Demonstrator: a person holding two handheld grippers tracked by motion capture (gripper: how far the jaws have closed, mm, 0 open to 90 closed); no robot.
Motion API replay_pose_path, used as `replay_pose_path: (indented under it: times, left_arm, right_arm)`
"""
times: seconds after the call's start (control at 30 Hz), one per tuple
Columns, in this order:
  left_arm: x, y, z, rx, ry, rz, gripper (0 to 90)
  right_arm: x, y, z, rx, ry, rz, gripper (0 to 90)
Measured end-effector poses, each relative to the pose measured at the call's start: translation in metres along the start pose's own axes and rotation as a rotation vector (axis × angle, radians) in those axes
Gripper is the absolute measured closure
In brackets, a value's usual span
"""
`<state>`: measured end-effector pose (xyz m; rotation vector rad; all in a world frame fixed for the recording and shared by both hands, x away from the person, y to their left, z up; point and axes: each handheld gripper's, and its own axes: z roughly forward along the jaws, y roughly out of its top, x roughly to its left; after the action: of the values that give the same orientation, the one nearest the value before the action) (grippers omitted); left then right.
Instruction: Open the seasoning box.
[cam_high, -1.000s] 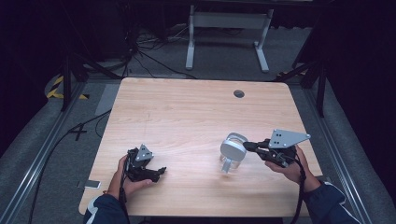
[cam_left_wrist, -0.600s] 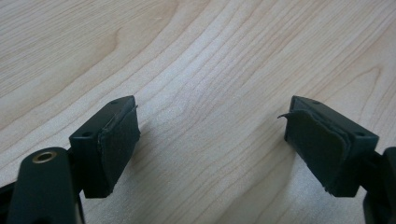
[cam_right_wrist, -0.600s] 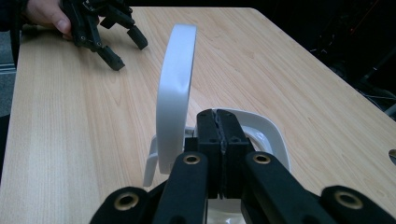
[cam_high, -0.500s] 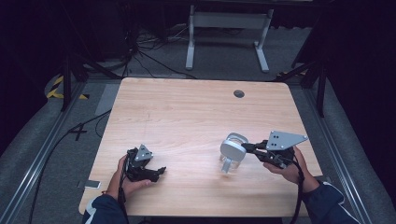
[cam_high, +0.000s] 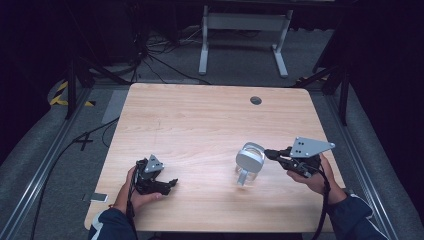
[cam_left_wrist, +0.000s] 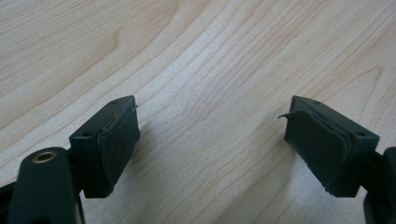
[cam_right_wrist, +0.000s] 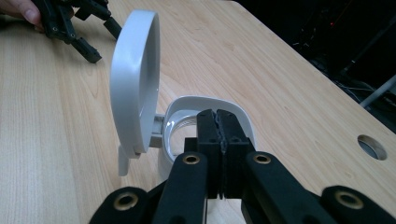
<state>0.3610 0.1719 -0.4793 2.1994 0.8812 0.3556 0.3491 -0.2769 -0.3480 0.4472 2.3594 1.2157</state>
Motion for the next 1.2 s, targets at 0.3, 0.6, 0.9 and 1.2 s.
replay_pose_path:
  times: [0.3, 0.6, 0.9, 1.2]
  left_arm:
    - [-0.001, 0.000, 0.001, -0.002, 0.001, -0.013, 17.2]
    - [-0.001, 0.000, 0.001, -0.002, 0.001, -0.013, 17.2]
    - [-0.002, 0.000, 0.001, 0.000, 0.004, -0.015, 17.1]
    - [-0.002, 0.000, 0.001, 0.000, 0.004, -0.015, 17.1]
  right_arm:
    - [-0.005, -0.011, -0.017, 0.022, -0.035, 0.005, 89.1]
    - [-0.009, -0.024, -0.021, 0.079, -0.056, 0.013, 88.2]
    - [-0.012, -0.045, -0.025, 0.143, -0.079, 0.028, 87.1]
    - [-0.018, -0.084, -0.032, 0.207, -0.106, 0.081, 85.8]
